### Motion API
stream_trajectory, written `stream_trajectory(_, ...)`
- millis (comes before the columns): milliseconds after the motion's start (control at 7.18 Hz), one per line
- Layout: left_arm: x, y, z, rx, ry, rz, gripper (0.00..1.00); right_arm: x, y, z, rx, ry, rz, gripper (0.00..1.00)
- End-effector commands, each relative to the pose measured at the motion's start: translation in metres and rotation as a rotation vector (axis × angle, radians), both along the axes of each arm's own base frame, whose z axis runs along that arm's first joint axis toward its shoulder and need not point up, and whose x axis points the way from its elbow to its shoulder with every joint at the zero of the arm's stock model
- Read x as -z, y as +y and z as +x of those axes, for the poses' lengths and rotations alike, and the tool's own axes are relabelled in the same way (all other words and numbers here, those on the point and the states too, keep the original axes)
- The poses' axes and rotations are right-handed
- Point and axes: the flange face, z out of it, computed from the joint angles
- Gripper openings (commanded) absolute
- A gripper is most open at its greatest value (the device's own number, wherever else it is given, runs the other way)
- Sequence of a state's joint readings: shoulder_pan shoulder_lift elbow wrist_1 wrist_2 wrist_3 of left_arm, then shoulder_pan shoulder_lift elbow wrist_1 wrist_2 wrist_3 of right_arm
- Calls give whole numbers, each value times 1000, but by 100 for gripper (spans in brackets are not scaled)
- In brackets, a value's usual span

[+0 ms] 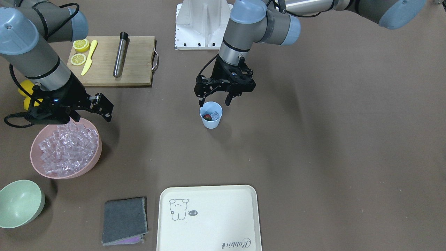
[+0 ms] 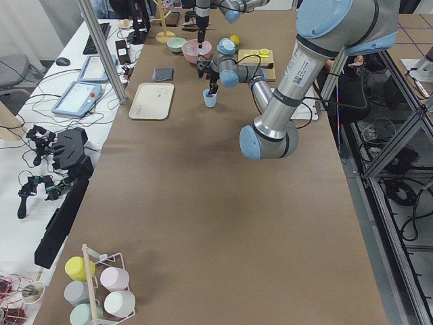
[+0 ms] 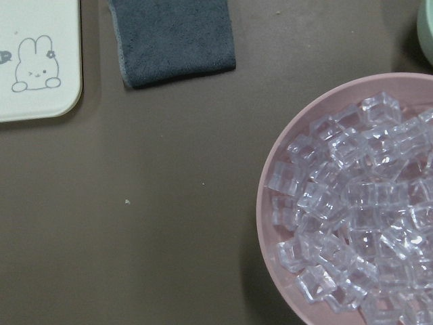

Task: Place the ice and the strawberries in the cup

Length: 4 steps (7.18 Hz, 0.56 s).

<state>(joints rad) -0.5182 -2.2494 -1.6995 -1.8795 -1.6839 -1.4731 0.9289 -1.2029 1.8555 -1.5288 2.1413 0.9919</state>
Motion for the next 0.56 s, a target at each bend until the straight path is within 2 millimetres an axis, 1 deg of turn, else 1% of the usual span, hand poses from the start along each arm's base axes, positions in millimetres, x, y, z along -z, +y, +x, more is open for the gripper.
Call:
stream_trajectory(0, -25, -39, -58, -64, -170, 225, 98, -18, -8, 36, -6, 9, 3, 99)
stream_trajectory(139, -37, -66, -96, -126, -183, 255, 98, -26, -16, 53, -21, 19, 1, 99)
stream_trajectory(279, -57, -83, -153, -179, -272, 420, 98, -46, -29, 84, -40, 41, 3, 99)
stream_trajectory(418, -120, -106, -215, -170, -377, 426, 98, -77, -41, 113, -25, 73, 9, 99)
